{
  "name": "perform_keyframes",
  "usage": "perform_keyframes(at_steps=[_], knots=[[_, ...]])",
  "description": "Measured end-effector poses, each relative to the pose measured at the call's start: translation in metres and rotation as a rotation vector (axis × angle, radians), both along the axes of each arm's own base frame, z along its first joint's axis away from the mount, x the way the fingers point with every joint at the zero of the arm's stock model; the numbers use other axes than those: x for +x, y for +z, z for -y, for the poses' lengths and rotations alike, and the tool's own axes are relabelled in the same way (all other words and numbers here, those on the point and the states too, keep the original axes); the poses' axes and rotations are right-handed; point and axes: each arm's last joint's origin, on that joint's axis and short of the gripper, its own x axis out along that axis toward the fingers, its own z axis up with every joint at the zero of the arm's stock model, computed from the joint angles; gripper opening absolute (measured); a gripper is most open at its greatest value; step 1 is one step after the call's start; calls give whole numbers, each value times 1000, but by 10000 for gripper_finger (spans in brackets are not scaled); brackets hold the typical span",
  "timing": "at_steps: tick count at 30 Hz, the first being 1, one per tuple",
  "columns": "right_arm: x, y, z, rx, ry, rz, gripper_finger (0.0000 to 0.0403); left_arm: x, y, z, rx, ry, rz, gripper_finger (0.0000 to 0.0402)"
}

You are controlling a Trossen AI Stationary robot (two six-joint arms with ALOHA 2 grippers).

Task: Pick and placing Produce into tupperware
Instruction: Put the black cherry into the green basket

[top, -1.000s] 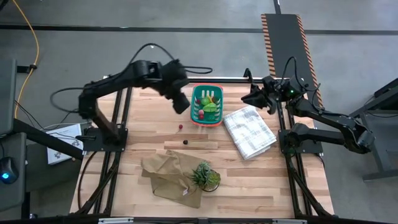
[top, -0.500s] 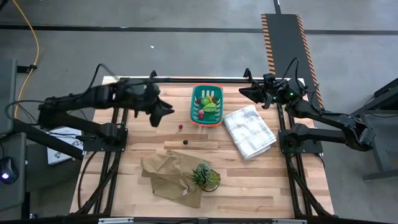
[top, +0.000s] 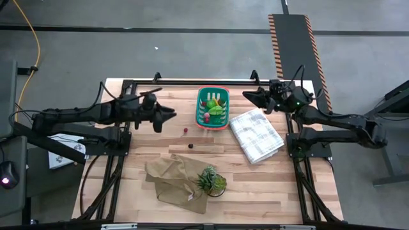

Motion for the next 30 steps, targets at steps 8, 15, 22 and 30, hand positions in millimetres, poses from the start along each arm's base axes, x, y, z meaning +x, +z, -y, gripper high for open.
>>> perform_keyframes(at_steps=[8,15,22,30], knots=[[5,0,-12,8,-34,2,79,-1,3,-3,-13,139,45,122],[8,-1,-19,5,-64,-2,79,-6,8,4,16,-97,51,122],[9,-1,-21,10,-68,-1,79,-29,-4,9,6,-55,23,122],[9,-1,-21,9,-69,-6,79,-48,-28,13,38,-16,57,122]])
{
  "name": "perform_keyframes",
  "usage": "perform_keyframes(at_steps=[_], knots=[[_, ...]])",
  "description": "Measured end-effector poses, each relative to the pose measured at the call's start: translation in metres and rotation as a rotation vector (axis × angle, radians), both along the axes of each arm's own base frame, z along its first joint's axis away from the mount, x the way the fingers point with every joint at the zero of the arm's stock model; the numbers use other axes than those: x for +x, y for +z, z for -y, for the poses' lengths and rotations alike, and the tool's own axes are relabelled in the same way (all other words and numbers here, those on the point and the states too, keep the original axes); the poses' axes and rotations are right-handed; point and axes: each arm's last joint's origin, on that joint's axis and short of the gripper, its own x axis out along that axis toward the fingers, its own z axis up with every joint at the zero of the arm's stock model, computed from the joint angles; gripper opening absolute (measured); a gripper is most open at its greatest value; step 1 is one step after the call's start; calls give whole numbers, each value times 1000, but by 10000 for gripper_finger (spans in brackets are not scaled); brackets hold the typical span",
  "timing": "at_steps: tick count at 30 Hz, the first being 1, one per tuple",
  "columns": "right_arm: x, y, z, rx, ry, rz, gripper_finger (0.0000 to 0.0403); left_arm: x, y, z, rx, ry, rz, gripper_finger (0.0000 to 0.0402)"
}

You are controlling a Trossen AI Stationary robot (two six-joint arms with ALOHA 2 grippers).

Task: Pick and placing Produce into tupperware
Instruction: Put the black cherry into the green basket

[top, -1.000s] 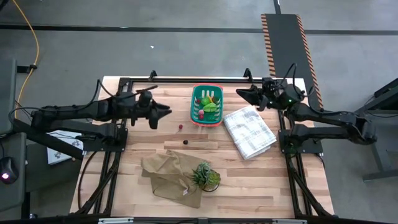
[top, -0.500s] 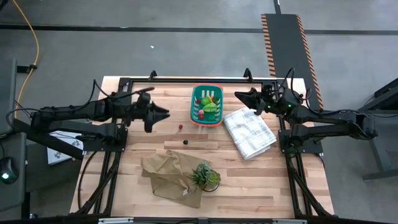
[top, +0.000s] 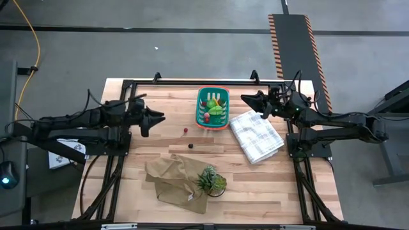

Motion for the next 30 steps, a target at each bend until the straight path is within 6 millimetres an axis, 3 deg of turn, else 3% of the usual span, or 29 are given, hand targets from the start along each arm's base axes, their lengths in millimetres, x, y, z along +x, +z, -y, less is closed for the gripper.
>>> perform_keyframes(at_steps=[13,19,30], knots=[[1,-2,0,-16,-5,-28,79,14,-68,3,-242,-170,-212,122],[1,-4,0,-10,-5,-47,79,31,-81,2,-99,-344,-284,122],[1,-5,0,21,4,-44,79,61,-103,-6,1,-398,-335,122]])
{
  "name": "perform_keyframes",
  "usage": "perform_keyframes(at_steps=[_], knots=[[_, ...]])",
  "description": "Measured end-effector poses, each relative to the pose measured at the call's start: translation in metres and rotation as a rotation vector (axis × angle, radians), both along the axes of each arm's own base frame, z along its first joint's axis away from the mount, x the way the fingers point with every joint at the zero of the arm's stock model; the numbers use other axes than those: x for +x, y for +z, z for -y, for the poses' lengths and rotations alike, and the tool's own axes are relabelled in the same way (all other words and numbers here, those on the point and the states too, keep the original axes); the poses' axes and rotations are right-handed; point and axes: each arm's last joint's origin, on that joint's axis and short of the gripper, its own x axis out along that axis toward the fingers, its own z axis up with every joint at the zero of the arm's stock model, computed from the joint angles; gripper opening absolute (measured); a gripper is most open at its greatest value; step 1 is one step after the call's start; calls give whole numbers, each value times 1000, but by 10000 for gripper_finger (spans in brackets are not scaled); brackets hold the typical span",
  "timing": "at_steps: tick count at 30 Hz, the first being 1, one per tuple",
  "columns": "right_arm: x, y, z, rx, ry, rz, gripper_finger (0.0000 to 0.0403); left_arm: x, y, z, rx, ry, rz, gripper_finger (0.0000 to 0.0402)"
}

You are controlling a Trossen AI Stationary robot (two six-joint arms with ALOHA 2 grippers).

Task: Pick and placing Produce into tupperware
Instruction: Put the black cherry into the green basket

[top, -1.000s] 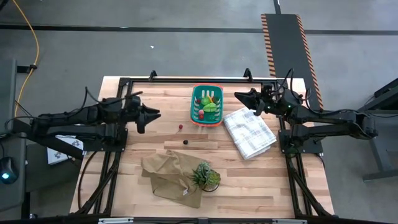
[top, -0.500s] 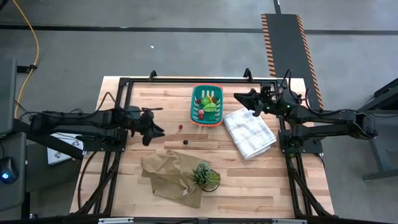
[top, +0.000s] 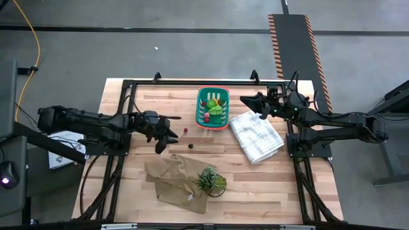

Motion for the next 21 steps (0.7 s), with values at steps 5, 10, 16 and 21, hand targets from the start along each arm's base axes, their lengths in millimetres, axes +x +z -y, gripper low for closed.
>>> perform_keyframes(at_steps=[5,10,16,21], knots=[[0,0,0,34,-1,8,79,10,-10,-1,111,-71,-17,122],[0,0,0,69,5,15,79,19,-19,4,177,-115,-24,122],[0,0,1,77,-20,19,79,29,-31,8,246,-98,-55,122],[0,0,1,78,-31,19,79,33,-44,6,224,-61,-99,122]])
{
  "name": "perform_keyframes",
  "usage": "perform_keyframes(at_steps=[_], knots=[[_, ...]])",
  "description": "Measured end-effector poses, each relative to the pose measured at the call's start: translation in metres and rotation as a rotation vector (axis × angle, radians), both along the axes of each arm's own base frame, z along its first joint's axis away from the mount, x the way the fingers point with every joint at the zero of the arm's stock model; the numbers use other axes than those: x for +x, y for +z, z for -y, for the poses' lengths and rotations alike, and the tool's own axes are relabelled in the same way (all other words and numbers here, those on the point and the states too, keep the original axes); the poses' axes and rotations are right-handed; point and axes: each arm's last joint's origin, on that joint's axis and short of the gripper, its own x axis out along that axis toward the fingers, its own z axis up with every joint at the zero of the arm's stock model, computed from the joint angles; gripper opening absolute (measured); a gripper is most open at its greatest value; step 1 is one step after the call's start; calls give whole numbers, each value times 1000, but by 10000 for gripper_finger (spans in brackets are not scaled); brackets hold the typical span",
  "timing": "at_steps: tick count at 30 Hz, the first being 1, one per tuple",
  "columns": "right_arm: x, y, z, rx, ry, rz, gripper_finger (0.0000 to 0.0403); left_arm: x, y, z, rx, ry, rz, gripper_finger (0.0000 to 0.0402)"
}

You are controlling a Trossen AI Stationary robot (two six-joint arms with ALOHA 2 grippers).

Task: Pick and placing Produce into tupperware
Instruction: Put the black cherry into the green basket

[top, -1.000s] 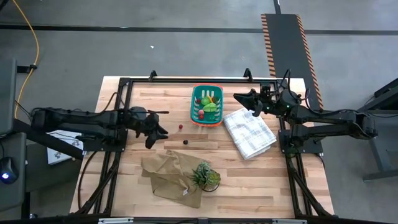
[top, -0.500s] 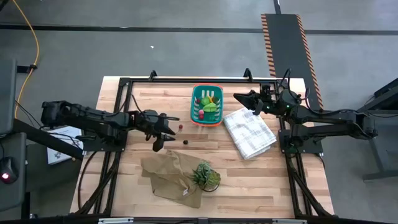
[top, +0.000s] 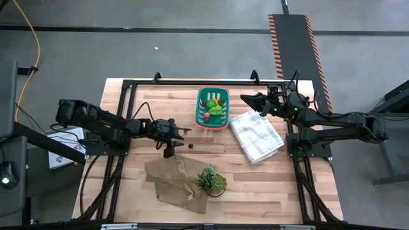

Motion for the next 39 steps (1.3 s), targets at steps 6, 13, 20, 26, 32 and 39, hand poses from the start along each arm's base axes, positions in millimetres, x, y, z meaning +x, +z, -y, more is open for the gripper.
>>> perform_keyframes(at_steps=[6,13,20,26,32,39], knots=[[0,0,0,0,-1,0,79,2,-7,0,19,-16,-21,122],[0,0,0,0,-2,1,79,5,-4,-1,39,-28,16,154],[0,0,0,0,-2,0,79,6,-3,-1,66,-59,34,193],[0,0,0,0,-2,0,79,8,-1,-1,115,-92,58,190],[0,0,0,0,-2,0,79,8,1,-1,129,-100,72,190],[0,0,0,0,-1,0,79,20,-1,-3,146,-118,53,184]])
